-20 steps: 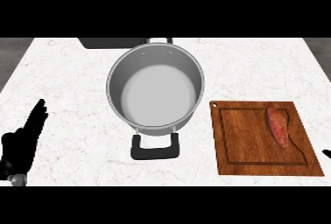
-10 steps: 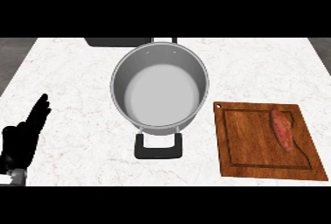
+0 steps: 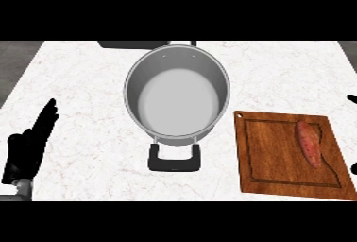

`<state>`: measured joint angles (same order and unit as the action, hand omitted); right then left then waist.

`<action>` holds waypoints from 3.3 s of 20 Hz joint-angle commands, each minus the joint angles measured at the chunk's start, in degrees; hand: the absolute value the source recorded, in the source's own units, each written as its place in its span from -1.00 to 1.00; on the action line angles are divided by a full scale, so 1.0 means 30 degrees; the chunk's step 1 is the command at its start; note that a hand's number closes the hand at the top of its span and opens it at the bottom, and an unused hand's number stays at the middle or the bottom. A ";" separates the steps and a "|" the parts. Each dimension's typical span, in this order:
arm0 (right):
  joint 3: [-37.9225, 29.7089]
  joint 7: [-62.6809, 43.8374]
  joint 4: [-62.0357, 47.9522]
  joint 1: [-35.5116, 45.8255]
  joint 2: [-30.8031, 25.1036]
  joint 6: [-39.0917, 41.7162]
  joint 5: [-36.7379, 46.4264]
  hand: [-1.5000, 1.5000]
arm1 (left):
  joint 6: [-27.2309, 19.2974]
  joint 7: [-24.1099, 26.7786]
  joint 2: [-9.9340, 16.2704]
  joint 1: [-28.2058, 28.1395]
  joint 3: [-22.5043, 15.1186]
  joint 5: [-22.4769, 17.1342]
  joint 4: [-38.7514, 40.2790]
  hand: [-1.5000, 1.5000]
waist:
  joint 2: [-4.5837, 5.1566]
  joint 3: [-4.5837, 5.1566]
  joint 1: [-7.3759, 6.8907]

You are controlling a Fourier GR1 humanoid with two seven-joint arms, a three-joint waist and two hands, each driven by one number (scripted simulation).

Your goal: Pick the sweet potato from the cutting board and place it in the pot

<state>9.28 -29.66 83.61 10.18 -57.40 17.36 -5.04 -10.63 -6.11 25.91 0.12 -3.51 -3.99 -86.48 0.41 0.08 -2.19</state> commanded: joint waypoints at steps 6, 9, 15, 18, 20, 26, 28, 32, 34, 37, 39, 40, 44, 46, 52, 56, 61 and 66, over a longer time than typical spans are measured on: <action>0.1307 -0.2802 -0.3201 0.4271 0.3174 0.3946 0.0939 -1.00 | -0.0284 -0.0801 -0.0889 -0.0391 0.0141 0.0876 -0.0987 0.00 | -0.0110 -0.0028 0.0461; 0.1806 -0.3389 -0.3841 0.4735 0.4427 0.4137 0.1973 -1.00 | 0.0709 -0.1314 -0.0252 -0.0230 0.0984 0.0338 -0.1036 0.00 | -0.0111 -0.0028 0.0470; 0.1223 -0.4569 -0.5264 0.6776 0.5778 0.5427 0.3443 -1.00 | 0.0350 0.0580 -0.1761 0.0386 0.0784 0.1715 0.1390 0.00 | -0.0092 -0.0021 0.0569; 0.0823 -0.3120 -0.6206 0.6369 0.6035 0.5961 0.4941 -1.00 | 0.0466 -0.0479 -0.1780 0.0693 0.1315 0.1815 0.0554 0.00 | -0.0121 -0.0026 0.0619; 0.1023 -0.2726 -0.6992 0.6068 0.6877 0.5283 0.5966 -1.00 | 0.1308 -0.0356 -0.1434 -0.0179 0.1578 0.1495 -0.0284 0.00 | -0.0121 -0.0029 0.0571; 0.0495 -0.2615 -0.6736 0.4751 0.7819 0.4824 0.7166 -1.00 | 0.2117 0.0749 -0.1230 -0.1744 0.2755 0.1374 -0.0483 0.00 | -0.0153 -0.0026 0.0631; 0.0302 -0.3411 -0.6131 0.5098 0.8084 0.5666 0.7548 -1.00 | 0.1613 -0.1148 -0.2021 -0.0831 0.2188 0.1931 -0.1395 0.00 | -0.0159 -0.0026 0.0663; -0.0650 -0.2232 -0.7711 0.5668 0.8162 0.5892 0.8851 -1.00 | 0.1538 -0.0255 -0.2670 -0.0332 0.2236 0.2921 -0.0081 0.00 | -0.0134 -0.0026 0.0650; -0.0251 -0.0292 -1.0206 0.6026 0.8527 0.5131 0.9943 -1.00 | 0.1811 -0.1296 -0.2486 -0.0116 0.2332 0.2660 -0.1123 0.00 | -0.0106 -0.0036 0.0550; -0.0915 -0.0585 -0.9925 0.6334 0.8692 0.5643 1.0205 -1.00 | 0.3439 0.0035 -0.1606 -0.0421 0.3675 0.1939 -0.0059 0.00 | -0.0127 -0.0026 0.0605; -0.1207 0.0623 -0.9603 0.4985 0.8235 0.5369 1.0542 -1.00 | 0.2729 -0.0840 -0.2510 -0.0787 0.3231 0.2362 -0.1175 0.00 | -0.0139 -0.0029 0.0647; -0.0799 0.1284 -1.1443 0.5659 0.9009 0.4822 1.1266 -1.00 | 0.2498 -0.0322 -0.2869 -0.0689 0.2822 0.2913 -0.0648 0.00 | -0.0111 -0.0032 0.0580; -0.0485 0.2331 -1.0835 0.6583 0.8732 0.5812 1.1557 1.00 | 0.3958 0.0479 -0.1748 -0.0590 0.4114 0.1855 0.0224 0.00 | -0.0104 -0.0029 0.0553; -0.0076 0.2734 -1.1272 0.6317 0.9821 0.4351 1.2479 1.00 | 0.2518 -0.0523 -0.2629 0.0499 0.3530 0.3081 0.0287 0.00 | -0.0096 -0.0032 0.0609; 0.1066 0.1422 -0.6900 0.5277 1.1907 0.4759 1.2874 1.00 | 0.3078 -0.0600 -0.2795 -0.0625 0.3661 0.2889 -0.0736 0.00 | -0.0299 0.0003 0.0908; 0.6272 0.2825 -0.4874 0.7506 1.7372 0.4010 1.4745 1.00 | 0.3465 -0.0339 -0.3075 -0.0325 0.2762 0.3078 -0.0703 0.00 | -0.0392 0.0012 -0.1017; 1.1983 0.0159 -0.2653 0.8143 1.9025 0.2818 1.4308 1.00 | 0.3557 -0.0841 -0.3108 0.0489 0.2567 0.3151 -0.0337 0.00 | -0.0282 0.0008 -0.0966; 1.6732 -0.4476 -0.0714 0.8383 1.9101 -0.1596 1.4471 1.00 | 0.3774 -0.1081 -0.2577 0.0597 0.3217 0.2800 -0.0717 0.00 | -0.0250 -0.0021 -0.0654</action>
<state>49.33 -35.10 77.78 34.27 -1.55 20.34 37.71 -0.09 -8.35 17.31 1.36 5.39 5.21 -87.52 -0.45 0.08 -4.24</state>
